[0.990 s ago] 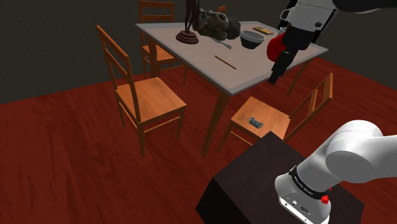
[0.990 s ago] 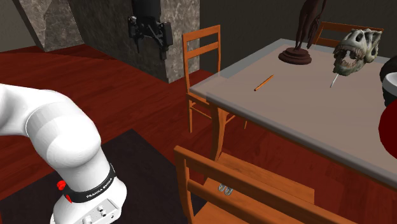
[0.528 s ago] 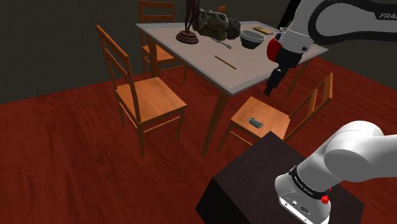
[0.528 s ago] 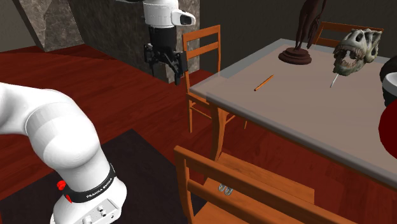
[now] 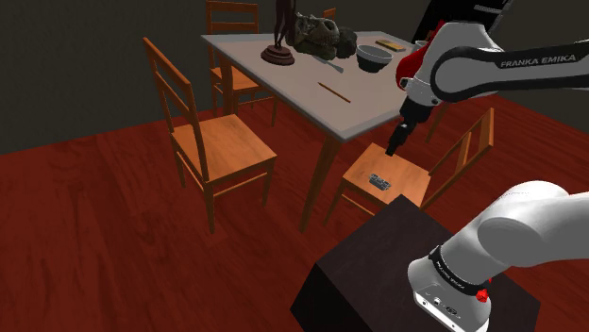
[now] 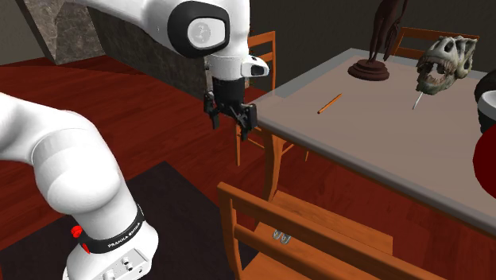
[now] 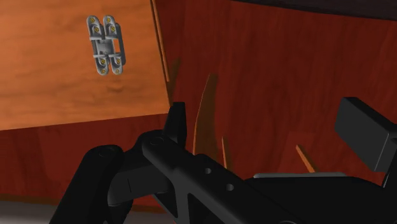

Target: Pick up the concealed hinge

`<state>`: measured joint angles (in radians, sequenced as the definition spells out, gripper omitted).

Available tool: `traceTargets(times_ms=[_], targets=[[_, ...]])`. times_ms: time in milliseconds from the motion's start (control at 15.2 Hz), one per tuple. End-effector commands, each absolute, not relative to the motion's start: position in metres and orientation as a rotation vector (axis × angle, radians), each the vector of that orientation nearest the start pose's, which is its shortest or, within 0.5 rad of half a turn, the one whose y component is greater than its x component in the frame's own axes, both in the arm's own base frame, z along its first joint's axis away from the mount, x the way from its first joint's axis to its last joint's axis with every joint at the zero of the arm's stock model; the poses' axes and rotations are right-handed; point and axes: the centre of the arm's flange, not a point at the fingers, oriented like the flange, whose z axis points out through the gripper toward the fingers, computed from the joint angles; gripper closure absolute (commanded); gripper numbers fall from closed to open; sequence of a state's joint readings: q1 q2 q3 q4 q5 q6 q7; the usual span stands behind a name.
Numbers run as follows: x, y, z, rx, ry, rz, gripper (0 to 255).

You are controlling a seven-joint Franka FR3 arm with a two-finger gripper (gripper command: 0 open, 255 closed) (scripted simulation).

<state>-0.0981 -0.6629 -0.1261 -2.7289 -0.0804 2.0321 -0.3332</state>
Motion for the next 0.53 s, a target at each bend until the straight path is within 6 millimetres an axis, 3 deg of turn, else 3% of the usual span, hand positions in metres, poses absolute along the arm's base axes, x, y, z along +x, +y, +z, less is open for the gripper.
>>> traceTargets(times_ms=[0, 462], targets=[[0.326, -0.092, 0.390, -3.116, -0.270, 0.046, 0], [0.336, -0.147, 0.317, -3.122, -0.259, 0.037, 0]])
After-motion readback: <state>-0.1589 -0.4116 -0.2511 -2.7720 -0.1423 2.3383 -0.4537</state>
